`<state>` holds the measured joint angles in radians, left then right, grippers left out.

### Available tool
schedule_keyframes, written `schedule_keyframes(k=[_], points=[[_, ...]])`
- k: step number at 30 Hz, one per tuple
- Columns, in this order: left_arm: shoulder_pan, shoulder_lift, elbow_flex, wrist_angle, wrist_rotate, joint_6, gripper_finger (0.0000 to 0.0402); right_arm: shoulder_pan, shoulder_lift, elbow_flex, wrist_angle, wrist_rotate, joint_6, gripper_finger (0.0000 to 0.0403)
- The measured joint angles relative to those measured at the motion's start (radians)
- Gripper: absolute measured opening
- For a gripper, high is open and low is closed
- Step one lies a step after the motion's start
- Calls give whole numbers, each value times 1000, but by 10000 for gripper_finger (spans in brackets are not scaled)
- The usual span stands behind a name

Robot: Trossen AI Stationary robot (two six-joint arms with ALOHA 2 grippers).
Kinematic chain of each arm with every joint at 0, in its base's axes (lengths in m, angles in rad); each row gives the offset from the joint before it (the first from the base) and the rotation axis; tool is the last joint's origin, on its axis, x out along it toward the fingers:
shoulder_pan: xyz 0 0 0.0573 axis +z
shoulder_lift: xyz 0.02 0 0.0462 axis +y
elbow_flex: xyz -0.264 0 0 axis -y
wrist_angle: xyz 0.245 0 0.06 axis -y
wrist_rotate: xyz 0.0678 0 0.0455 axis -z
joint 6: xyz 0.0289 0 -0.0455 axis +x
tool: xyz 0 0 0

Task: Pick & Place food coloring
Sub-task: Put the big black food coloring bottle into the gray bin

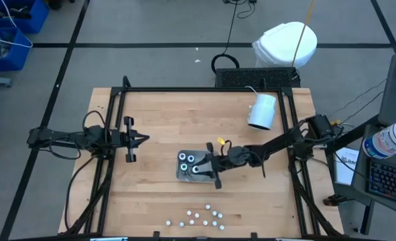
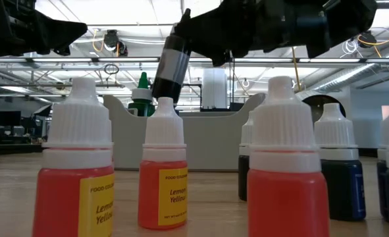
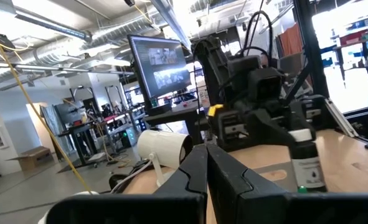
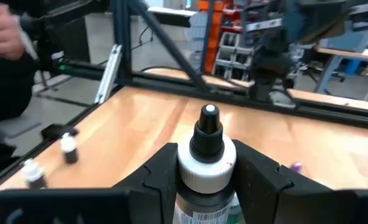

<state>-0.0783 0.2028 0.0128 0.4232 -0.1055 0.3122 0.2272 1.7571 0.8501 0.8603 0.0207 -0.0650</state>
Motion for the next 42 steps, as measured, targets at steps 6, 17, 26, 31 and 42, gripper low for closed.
schedule_keyframes(k=[6,17,26,31,42], points=[[0,0,0,0,0,17,10,4,1,0,-6,-23,1,118],[0,0,0,-1,-1,21,10,-6,1,0,-44,-51,-2,119],[0,0,0,-1,-1,48,10,-12,1,0,-87,-76,-29,122],[0,0,0,-2,-1,32,10,-14,1,0,-71,-54,-1,119],[0,0,0,-9,-1,42,10,-51,1,0,-127,-30,12,120]])
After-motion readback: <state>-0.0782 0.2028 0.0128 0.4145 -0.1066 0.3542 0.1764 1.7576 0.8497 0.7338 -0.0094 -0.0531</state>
